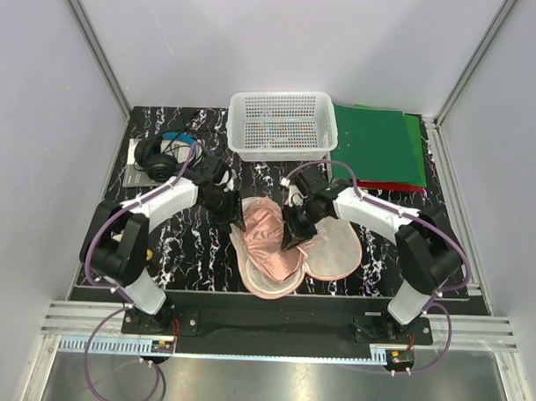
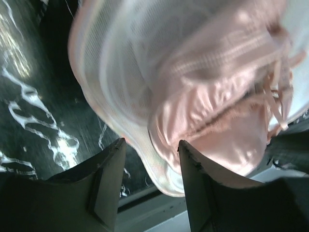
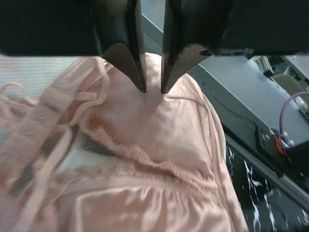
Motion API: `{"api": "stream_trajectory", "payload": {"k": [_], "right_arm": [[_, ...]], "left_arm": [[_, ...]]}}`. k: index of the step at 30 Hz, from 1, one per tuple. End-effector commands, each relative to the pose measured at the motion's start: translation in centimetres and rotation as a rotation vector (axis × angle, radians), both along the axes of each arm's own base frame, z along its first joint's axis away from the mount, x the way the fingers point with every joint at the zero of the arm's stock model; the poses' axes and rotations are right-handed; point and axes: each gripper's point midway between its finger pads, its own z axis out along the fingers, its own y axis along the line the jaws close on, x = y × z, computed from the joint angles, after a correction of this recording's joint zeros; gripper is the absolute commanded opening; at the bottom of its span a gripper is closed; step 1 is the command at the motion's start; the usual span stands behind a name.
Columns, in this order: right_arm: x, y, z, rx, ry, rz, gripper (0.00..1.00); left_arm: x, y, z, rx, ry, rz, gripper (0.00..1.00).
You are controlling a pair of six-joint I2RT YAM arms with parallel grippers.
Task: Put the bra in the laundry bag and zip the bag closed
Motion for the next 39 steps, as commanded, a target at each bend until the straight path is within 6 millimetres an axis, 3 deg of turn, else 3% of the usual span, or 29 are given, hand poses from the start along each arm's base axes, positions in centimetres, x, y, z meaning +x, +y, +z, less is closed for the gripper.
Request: {"api": "stream_trajectory", "payload": {"k": [1,5,10,13,18,21,23,24,25,26,28,29,30,31,32,33,35,36,39], "right_arm": [[-2.6,1.1,-0.4,0.023,0.031,0.044,0.25],[-4.7,2.1,-1.3,0.039,0.073,0.061,0.25],[-3.5,2.3,-4.2,-0.002,0.058,0.014,0.26],[-3.1,2.3,-4.6,-0.019,0.05,-0.015,0.26],[-2.8,2.5,-3.9,-0.017,0.038,-0.018,0.26],[-2.7,1.7,-2.8,-0.036,0.01,-0.034,0.28],[-2.8,1.2,-0.9,-0.03,-0.025,-0.052,0.34],[-2.5,0.2,-0.6,-0.071,-0.048,-0.086,0.39],[-2.1,-0.4,1.0,-0.055,-0.085,-0.126,0.45],[-1.9,-1.0,1.7,-0.057,-0.104,-0.152,0.58],[-1.1,-2.8,3.3,-0.065,-0.147,-0.245,0.7],[-0.2,-4.3,3.6,-0.082,-0.16,-0.32,0.85],[0.4,-6.6,2.9,-0.147,-0.172,-0.403,0.94],[0.9,-8.1,3.5,-0.149,-0.184,-0.498,1.0],[2.1,-10.9,3.1,-0.176,-0.177,-0.617,1.0],[1.7,-13.0,1.6,-0.216,-0.143,-0.689,1.0],[1.8,-15.8,1.0,-0.214,-0.097,-0.827,1.0],[1.3,-17.8,-0.3,-0.234,-0.044,-0.905,1.0],[0.1,-20.5,-2.5,-0.268,0.041,-1.004,1.0]], "left_arm": [[3.5,-0.9,0.3,-0.024,-0.067,0.007,0.52],[3.3,-1.5,-1.5,-0.043,-0.018,0.0,0.49],[2.7,-1.5,-2.5,-0.044,0.005,0.014,0.47],[2.6,-1.3,-2.2,-0.041,-0.007,0.011,0.47],[2.7,-1.0,-0.7,-0.04,-0.047,0.018,0.51],[2.6,-0.5,0.6,-0.024,-0.086,0.018,0.56],[2.3,0.3,1.6,0.005,-0.108,0.021,0.57],[2.2,0.4,2.1,0.009,-0.119,0.022,0.58],[1.9,0.7,2.9,0.012,-0.134,0.023,0.58],[1.7,0.8,3.3,0.011,-0.14,0.027,0.58],[0.9,0.8,4.2,-0.006,-0.154,0.031,0.58],[0.7,0.7,4.6,-0.019,-0.154,0.035,0.58],[0.3,0.3,4.8,-0.034,-0.151,0.03,0.58],[0.1,0.1,5.1,-0.046,-0.155,0.025,0.58],[-0.1,-0.3,5.3,-0.056,-0.15,0.021,0.58],[-0.3,-0.9,5.5,-0.077,-0.15,0.003,0.57],[-0.2,-1.7,5.5,-0.092,-0.141,-0.02,0.55],[-0.2,-2.1,5.4,-0.096,-0.137,-0.031,0.53],[0.3,-3.2,5.6,-0.119,-0.132,-0.048,0.5]]}}
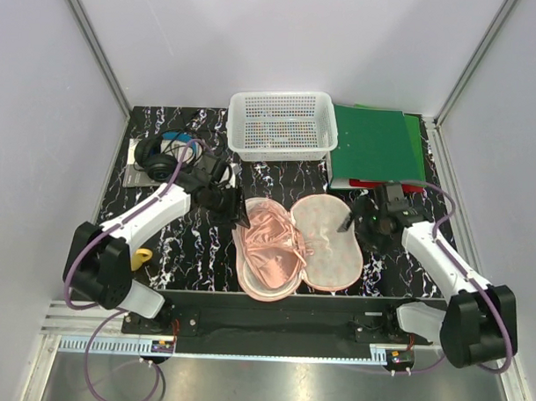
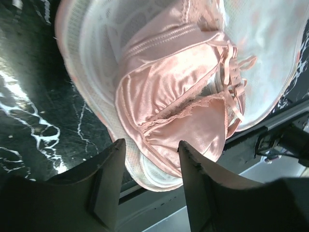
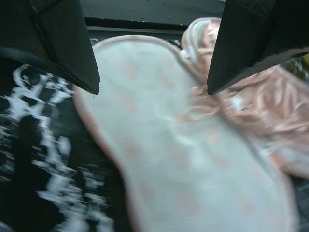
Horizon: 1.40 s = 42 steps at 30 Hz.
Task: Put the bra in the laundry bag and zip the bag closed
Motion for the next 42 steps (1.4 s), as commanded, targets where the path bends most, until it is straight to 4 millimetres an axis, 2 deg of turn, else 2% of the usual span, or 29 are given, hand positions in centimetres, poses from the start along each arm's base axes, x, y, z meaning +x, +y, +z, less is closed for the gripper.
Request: {"api": "stream_trajectory", "payload": {"k": [1,3,5,6,7,8,13,16,17,19,20,22,24,26,30,32,33,35,37,38,40,42], "right_arm": [[-3.3,-4.2,-4.4,-0.04,0.193,-0.203,1.0],[-4.3,-5.0,-5.8,-0.075,0.228,-0.226,0.98],[-4.7,-5.3,-6.7,-0.088,0.239,-0.225,0.9],[-4.6,-5.2,-7.4,-0.084,0.226,-0.2,0.88],[-4.4,-5.1,-7.5,-0.076,0.211,-0.193,0.82],[-3.8,-5.0,-7.7,-0.074,0.189,-0.189,0.81],[-4.0,-4.7,-8.7,-0.057,0.228,-0.201,0.74],[-3.8,-4.7,-9.0,-0.059,0.231,-0.22,0.56],[-3.7,-4.8,-9.0,-0.064,0.229,-0.229,0.45],[-3.4,-4.7,-8.6,-0.056,0.215,-0.231,0.31],[-3.2,-4.6,-8.2,-0.049,0.204,-0.225,0.25],[-2.7,-4.4,-6.8,-0.039,0.154,-0.195,0.1],[-2.4,-4.3,-4.5,-0.038,0.098,-0.151,0.0],[-2.4,-4.1,-2.5,-0.031,0.071,-0.119,0.0],[-2.1,-3.1,2.7,-0.019,-0.071,-0.02,0.0],[-2.1,-1.4,4.9,0.02,-0.118,0.057,0.0],[-2.2,-0.6,5.5,0.03,-0.129,0.102,0.0],[-2.7,2.3,6.4,0.065,-0.136,0.218,0.0],[-3.5,5.1,6.7,0.101,-0.136,0.306,0.0],[-3.6,6.0,6.6,0.119,-0.119,0.319,0.0],[-3.5,7.6,7.2,0.138,-0.141,0.346,0.0],[-3.9,9.1,7.6,0.153,-0.137,0.388,0.0]], "left_arm": [[0.8,-2.2,1.3,-0.064,-0.011,-0.036,0.49],[0.8,-2.9,1.9,-0.081,-0.021,-0.05,0.49],[0.6,-3.3,2.0,-0.089,-0.018,-0.06,0.49],[0.4,-3.6,2.0,-0.093,-0.015,-0.072,0.49],[0.2,-3.7,1.9,-0.095,-0.009,-0.074,0.48],[0.0,-3.8,1.8,-0.095,-0.003,-0.078,0.48],[-0.5,-4.4,2.2,-0.113,0.004,-0.097,0.48],[-0.2,-5.1,3.3,-0.14,-0.016,-0.113,0.47],[-0.1,-5.4,3.7,-0.147,-0.023,-0.12,0.46],[-0.1,-6.2,4.4,-0.164,-0.041,-0.151,0.45],[0.3,-6.8,5.4,-0.18,-0.067,-0.167,0.45],[0.1,-8.2,6.3,-0.203,-0.079,-0.197,0.45],[0.3,-9.7,7.8,-0.246,-0.103,-0.216,0.48],[0.6,-11.0,9.2,-0.297,-0.12,-0.21,0.51],[0.6,-12.9,10.6,-0.388,-0.097,-0.193,0.56],[0.8,-13.6,11.6,-0.441,-0.086,-0.175,0.58],[0.7,-13.9,12.0,-0.466,-0.076,-0.18,0.59],[0.7,-14.5,12.8,-0.51,-0.063,-0.173,0.66],[0.8,-14.7,13.3,-0.529,-0.047,-0.153,0.68],[0.8,-14.7,13.5,-0.536,-0.047,-0.15,0.72],[0.5,-14.7,13.5,-0.538,-0.029,-0.137,0.78],[0.2,-14.4,13.2,-0.534,0.003,-0.112,0.79]]}}
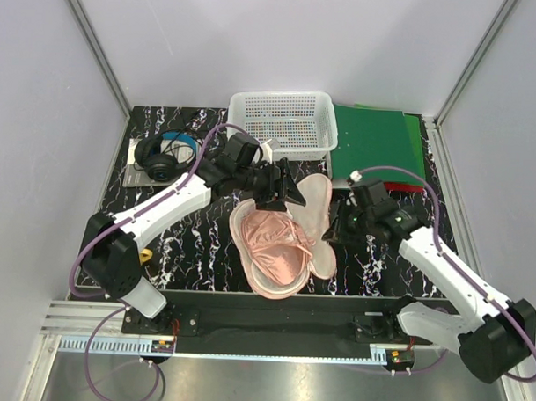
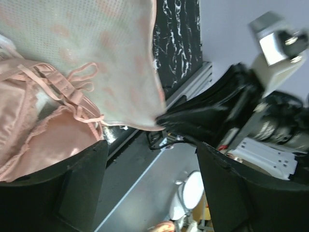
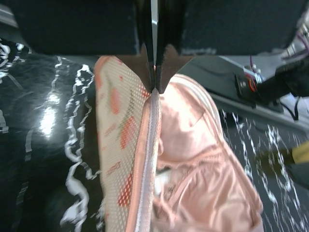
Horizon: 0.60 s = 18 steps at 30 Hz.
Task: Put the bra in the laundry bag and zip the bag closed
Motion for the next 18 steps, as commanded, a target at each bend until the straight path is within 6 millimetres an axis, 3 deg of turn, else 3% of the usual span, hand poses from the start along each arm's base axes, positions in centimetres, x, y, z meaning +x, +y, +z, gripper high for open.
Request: {"api": "stream_trajectory", "payload": {"k": [1,5,9,13,15,18], "right_arm": [[0.0,3.9,2.7,0.088,-0.03,0.094,0.0],[-0.7,6.6,3.0,0.117,-0.011,0.172,0.0],[-1.4,8.3,3.4,0.138,-0.002,0.248,0.0],[-2.0,9.9,4.1,0.205,0.011,0.304,0.0],[-2.4,10.6,3.9,0.217,0.024,0.329,0.0],[-3.0,11.6,3.6,0.242,0.053,0.374,0.0]], "left_arm": [[-0.5,-0.5,1.9,-0.076,0.046,0.018,0.79],[-1.1,0.0,-0.3,-0.023,0.13,0.03,0.81],[-1.1,0.0,-0.8,-0.007,0.128,0.018,0.88],[-1.2,0.5,-2.1,0.036,0.147,0.023,0.86],[-1.3,0.8,-3.2,0.054,0.158,0.011,0.81],[-1.6,2.0,-4.6,0.087,0.164,0.008,0.48]]}}
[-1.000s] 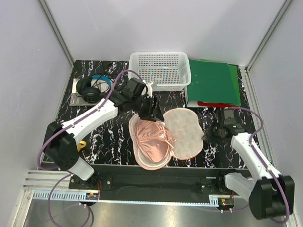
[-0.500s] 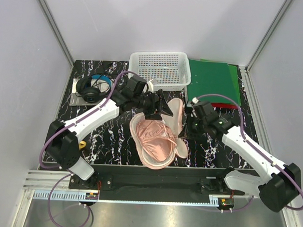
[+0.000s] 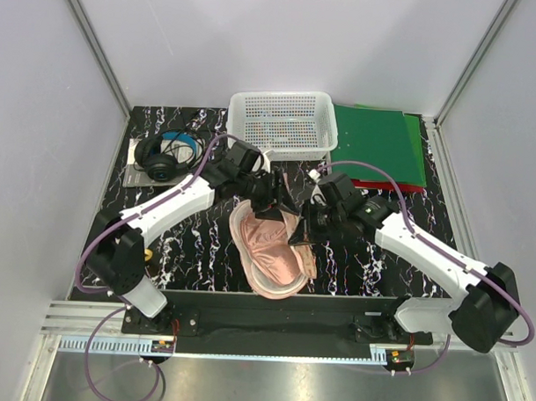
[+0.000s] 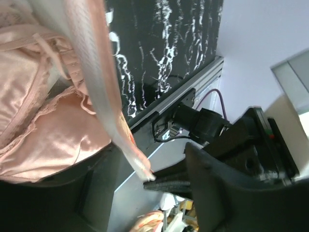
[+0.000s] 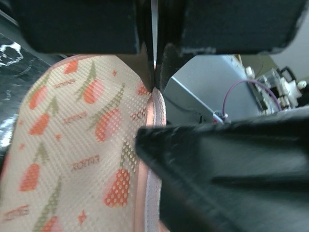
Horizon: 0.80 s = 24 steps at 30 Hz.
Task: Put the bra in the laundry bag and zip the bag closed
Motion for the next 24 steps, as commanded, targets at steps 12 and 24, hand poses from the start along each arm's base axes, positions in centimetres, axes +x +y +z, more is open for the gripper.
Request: {"api": "stream_trajectory", "payload": {"k": [12,24], "right_arm": [[-0.4,2.5,-0.7,0.062,0.064,0.115,0.32],[4.4,-0.3,-5.2,0.006,0.162,0.004,0.46]], "left_arm": [[-3.1,6.6,-4.0,0.229,-0.034,-0.115,0.0],[-5.5,12.8,-10.0,0.509,-0.041,-0.182,0.0]]}}
